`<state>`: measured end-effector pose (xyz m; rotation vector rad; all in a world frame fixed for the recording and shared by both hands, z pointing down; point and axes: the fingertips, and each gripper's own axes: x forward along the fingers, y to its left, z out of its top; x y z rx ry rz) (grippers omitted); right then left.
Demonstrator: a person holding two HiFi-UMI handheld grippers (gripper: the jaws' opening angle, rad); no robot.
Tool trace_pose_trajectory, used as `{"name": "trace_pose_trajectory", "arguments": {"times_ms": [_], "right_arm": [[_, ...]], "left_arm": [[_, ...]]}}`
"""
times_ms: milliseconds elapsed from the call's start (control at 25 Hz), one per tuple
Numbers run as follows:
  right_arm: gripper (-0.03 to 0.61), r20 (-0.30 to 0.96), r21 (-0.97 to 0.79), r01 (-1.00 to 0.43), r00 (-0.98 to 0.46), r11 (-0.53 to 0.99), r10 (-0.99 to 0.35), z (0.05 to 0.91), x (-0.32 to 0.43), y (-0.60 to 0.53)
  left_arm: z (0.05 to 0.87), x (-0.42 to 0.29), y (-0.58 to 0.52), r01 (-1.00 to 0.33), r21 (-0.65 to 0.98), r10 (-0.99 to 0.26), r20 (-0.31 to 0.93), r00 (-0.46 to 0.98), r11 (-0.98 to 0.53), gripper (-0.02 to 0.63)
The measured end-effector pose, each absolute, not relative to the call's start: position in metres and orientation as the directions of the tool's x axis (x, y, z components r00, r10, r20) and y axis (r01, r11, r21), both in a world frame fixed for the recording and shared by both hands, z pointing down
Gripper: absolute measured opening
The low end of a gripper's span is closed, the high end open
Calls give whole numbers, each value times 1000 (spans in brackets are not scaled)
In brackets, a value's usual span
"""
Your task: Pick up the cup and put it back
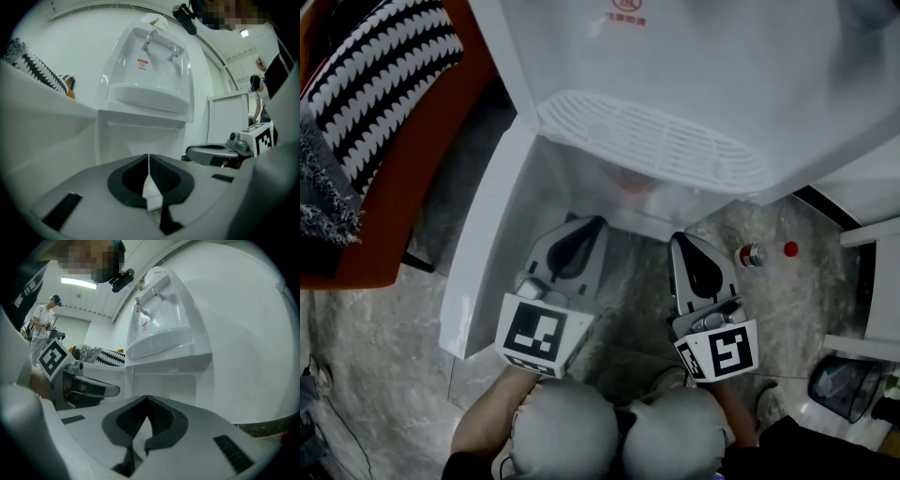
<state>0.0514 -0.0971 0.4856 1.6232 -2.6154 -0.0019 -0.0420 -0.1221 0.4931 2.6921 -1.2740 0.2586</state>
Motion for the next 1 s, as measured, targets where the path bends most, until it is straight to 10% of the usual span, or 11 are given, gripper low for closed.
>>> {"name": "trace_pose_trajectory", "arguments": {"times_ms": [1000], "right_arm": [[9,88,-4,-874,-484,485,-871,470,49,-90]], "left_arm": [[479,-22,-105,-736,-32,-725,209,657,-676,18]]}}
